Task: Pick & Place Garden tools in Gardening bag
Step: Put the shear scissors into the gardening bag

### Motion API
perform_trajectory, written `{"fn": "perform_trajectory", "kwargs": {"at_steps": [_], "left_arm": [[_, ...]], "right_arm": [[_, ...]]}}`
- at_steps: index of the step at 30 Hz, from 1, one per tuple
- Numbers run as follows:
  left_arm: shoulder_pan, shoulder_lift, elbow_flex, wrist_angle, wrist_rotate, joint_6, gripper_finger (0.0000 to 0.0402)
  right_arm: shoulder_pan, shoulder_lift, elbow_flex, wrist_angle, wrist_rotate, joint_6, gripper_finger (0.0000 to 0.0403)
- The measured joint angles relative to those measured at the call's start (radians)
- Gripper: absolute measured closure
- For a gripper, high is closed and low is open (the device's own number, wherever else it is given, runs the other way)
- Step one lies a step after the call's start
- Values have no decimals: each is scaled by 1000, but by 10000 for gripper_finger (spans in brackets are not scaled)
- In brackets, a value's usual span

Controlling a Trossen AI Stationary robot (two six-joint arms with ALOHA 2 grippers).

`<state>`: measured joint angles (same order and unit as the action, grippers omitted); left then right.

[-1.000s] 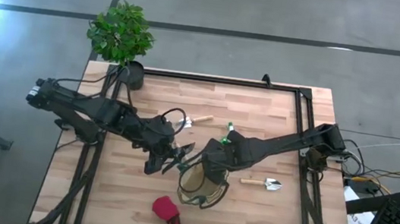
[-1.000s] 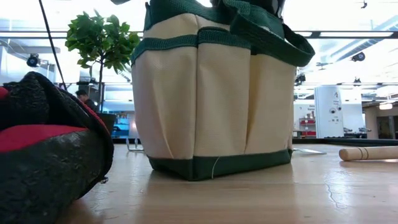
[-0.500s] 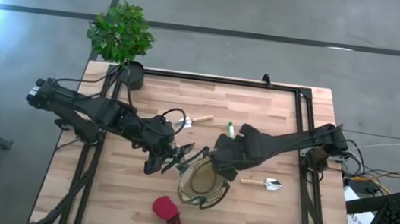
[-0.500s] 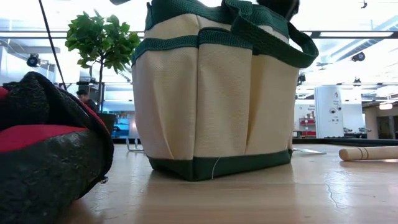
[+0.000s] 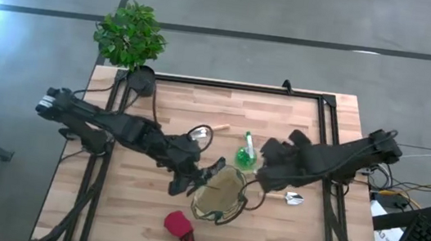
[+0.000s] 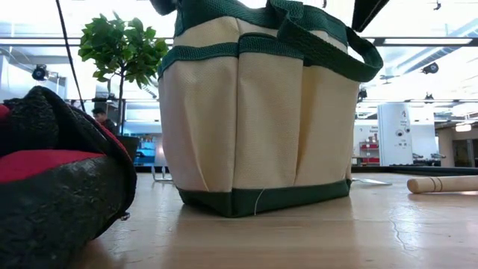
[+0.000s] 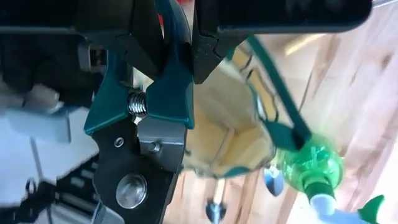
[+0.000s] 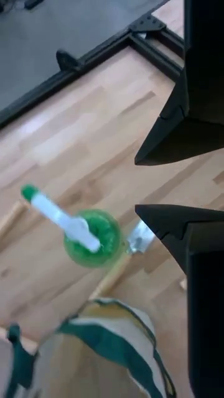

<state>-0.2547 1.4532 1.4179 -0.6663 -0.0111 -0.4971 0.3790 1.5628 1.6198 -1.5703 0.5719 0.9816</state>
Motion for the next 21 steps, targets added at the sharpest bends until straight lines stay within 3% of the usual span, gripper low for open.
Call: {"fn": "perform_trajectory", "kwargs": {"at_steps": [7, 21], "left_arm": [[2, 104, 27, 112, -23, -6, 345], [2, 231, 24, 105, -59, -111, 345]], "right_arm": [[0, -133, -127, 10, 87, 80, 314], [0, -281, -365, 73, 75, 174, 335]]}}
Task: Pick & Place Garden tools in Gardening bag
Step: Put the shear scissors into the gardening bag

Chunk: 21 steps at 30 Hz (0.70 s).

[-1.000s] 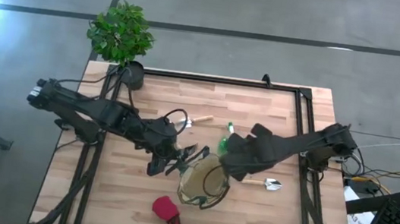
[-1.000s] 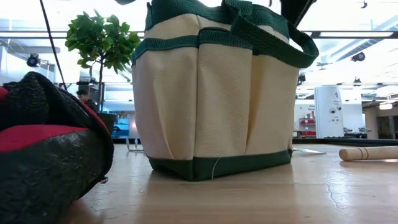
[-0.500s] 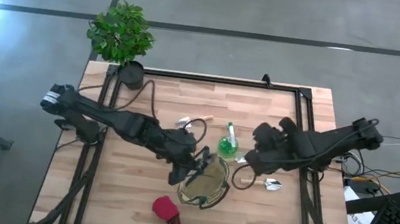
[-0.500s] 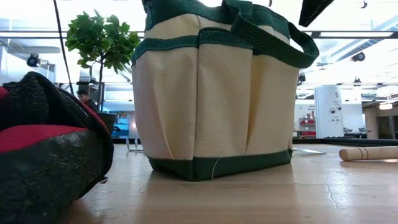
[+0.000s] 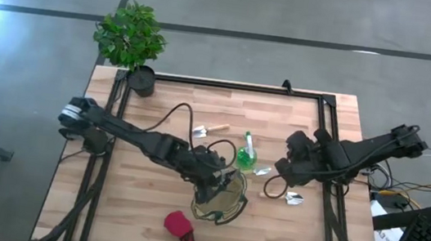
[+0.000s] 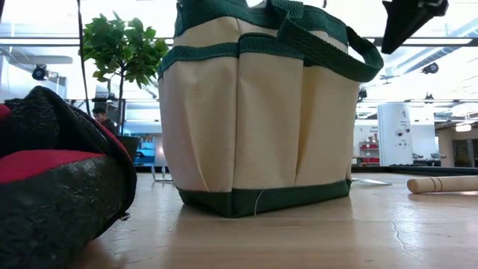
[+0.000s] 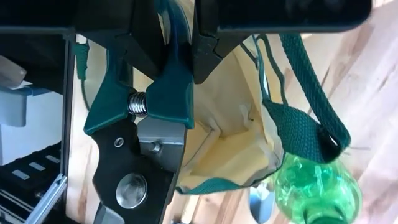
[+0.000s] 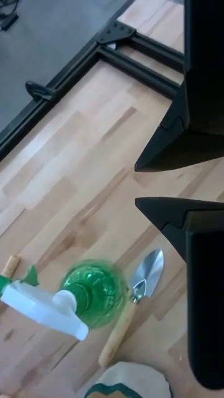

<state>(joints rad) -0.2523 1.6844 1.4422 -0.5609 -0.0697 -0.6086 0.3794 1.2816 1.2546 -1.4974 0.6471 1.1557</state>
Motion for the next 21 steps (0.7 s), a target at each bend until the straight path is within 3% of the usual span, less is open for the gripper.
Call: {"fn": "perform_trajectory", "kwargs": {"at_steps": [11, 21], "left_arm": [[-5, 38, -9, -34, 2, -20, 345], [-5, 99, -9, -32, 51, -25, 345]], "right_arm": [[0, -12, -16, 23, -1, -2, 323], [0, -11, -16, 30, 0, -6, 339]]}}
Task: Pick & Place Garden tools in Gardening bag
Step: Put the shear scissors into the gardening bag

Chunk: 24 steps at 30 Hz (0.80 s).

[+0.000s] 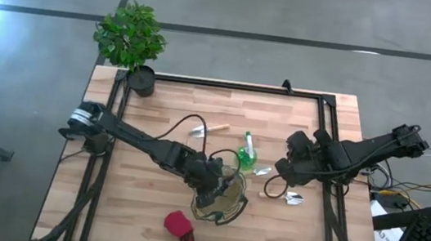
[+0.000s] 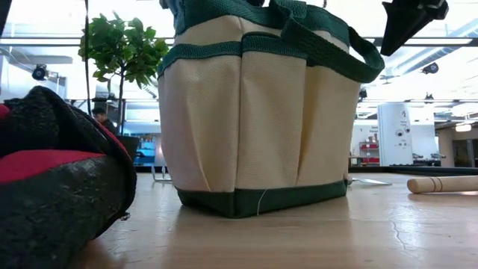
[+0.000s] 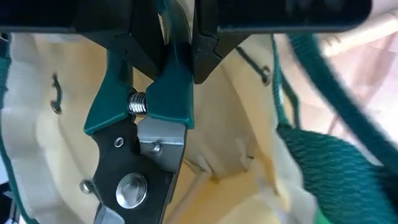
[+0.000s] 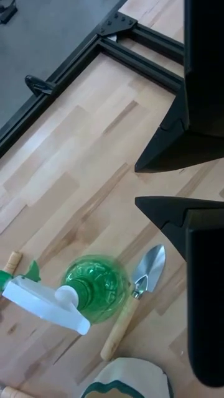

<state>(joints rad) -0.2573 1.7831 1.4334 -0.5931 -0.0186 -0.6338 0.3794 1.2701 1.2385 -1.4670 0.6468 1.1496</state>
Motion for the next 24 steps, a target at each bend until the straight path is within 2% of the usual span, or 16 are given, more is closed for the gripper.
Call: {"fn": "perform_trajectory", "kwargs": {"at_steps": [5, 14, 24], "left_arm": [[0, 12, 0, -2, 53, -2, 345], [9, 57, 0, -32, 69, -14, 345], [21, 87, 2, -36, 110, -7, 345]], "right_arm": [[0, 0, 0, 5, 1, -5, 336], [0, 0, 0, 10, 3, -7, 328], [0, 0, 0, 16, 6, -9, 341]]}}
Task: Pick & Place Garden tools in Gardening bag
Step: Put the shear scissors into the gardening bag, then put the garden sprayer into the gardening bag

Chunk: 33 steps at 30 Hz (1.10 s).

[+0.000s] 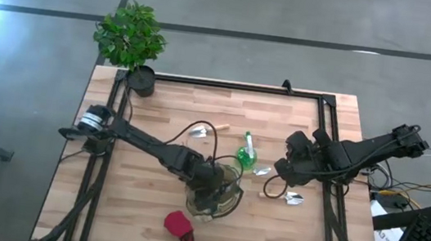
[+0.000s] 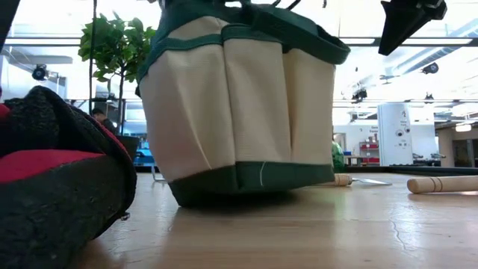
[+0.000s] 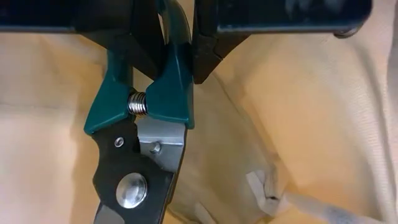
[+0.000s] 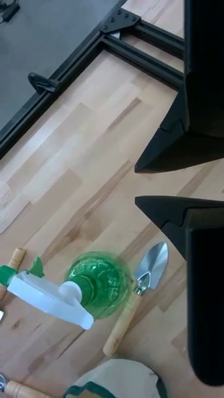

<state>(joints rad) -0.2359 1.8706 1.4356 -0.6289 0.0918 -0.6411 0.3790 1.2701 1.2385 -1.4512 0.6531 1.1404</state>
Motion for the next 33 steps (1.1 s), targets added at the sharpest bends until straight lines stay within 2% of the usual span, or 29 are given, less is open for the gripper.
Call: {"fn": "perform_trajectory", "kwargs": {"at_steps": [3, 9, 14, 18, 22, 24, 28, 33], "left_arm": [[3, -3, 2, -3, 0, 12, 337], [7, -7, 26, 0, 46, 44, 255], [12, -8, 26, -3, 105, 78, 210], [22, -8, 46, -10, 199, 95, 193], [36, -17, 97, -10, 336, 119, 192], [39, -29, 121, -13, 365, 131, 193], [41, -85, 163, -62, 319, 172, 196], [37, -214, 166, -189, 97, 194, 196]], "right_arm": [[0, 0, 0, 1, 1, -3, 344], [0, 0, 0, 6, 1, -14, 344], [0, 0, 0, 8, 1, -18, 344], [0, 0, 0, 11, 1, -19, 344], [0, 0, 0, 15, 1, -19, 344], [0, 0, 0, 15, 1, -20, 344], [0, 0, 0, 18, 1, -25, 344], [0, 0, -3, 20, 1, -26, 344]]}}
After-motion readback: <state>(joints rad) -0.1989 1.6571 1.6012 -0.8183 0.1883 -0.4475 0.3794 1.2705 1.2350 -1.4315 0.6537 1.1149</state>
